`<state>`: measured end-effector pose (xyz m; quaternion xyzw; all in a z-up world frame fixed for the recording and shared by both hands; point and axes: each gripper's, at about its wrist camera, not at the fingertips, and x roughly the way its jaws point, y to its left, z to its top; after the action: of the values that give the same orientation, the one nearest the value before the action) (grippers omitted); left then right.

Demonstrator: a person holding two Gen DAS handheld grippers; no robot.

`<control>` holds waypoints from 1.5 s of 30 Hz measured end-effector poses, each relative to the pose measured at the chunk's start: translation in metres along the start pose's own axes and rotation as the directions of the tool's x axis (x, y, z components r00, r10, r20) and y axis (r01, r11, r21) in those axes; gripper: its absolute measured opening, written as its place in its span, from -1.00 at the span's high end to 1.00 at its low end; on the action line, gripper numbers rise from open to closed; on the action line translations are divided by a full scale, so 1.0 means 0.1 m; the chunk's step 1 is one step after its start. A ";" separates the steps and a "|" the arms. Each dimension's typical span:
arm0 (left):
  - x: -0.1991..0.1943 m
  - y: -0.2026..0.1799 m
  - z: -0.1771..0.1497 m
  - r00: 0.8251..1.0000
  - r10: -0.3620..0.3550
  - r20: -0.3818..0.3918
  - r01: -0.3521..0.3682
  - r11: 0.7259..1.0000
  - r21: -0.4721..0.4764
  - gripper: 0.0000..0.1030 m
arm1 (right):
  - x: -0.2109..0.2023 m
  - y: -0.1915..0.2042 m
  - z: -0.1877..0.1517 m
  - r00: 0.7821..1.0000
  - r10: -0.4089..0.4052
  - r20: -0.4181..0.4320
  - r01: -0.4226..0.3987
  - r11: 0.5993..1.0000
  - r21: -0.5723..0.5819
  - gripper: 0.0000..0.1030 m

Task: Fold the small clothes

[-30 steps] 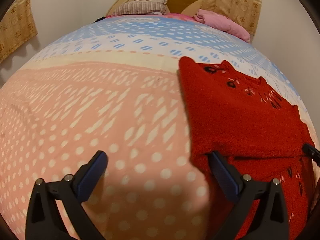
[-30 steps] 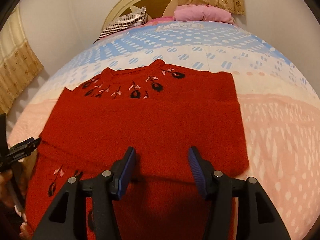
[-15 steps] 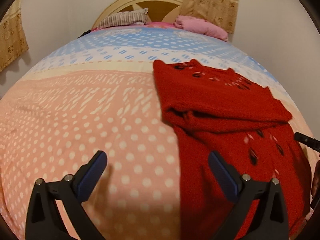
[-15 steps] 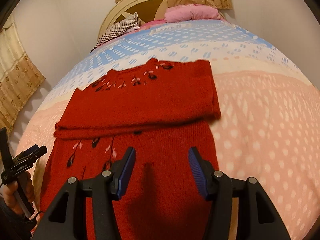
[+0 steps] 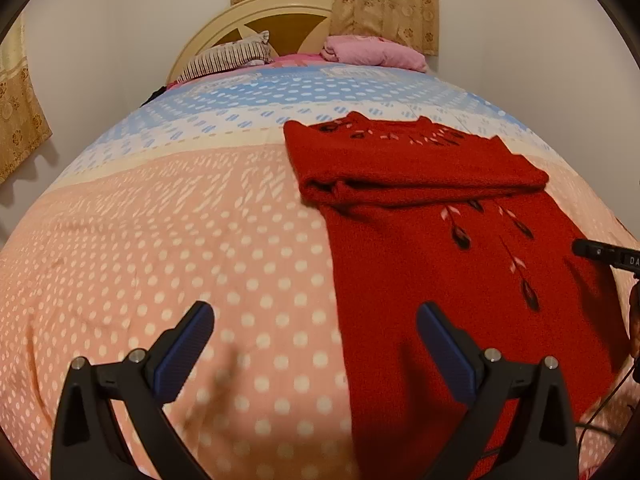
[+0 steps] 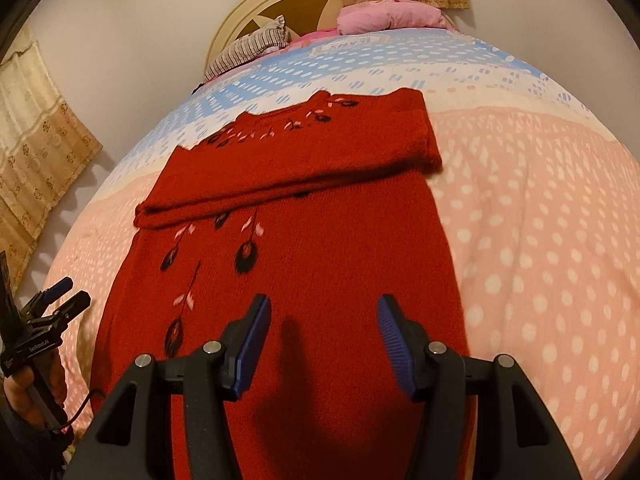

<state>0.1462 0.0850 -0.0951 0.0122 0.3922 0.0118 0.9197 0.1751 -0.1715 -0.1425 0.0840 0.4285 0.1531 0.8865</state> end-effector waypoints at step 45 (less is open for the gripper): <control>-0.37 -0.28 -0.94 0.972 -0.184 -0.149 0.173 0.981 -0.086 0.85 | -0.74 -0.10 -0.90 0.999 -0.018 0.041 0.020 0.999 -0.049 -0.11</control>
<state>0.0528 0.0570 -0.1343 -0.0576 0.4619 -0.0559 0.8833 0.0633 -0.2050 -0.1465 0.0610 0.4072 0.1535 0.8983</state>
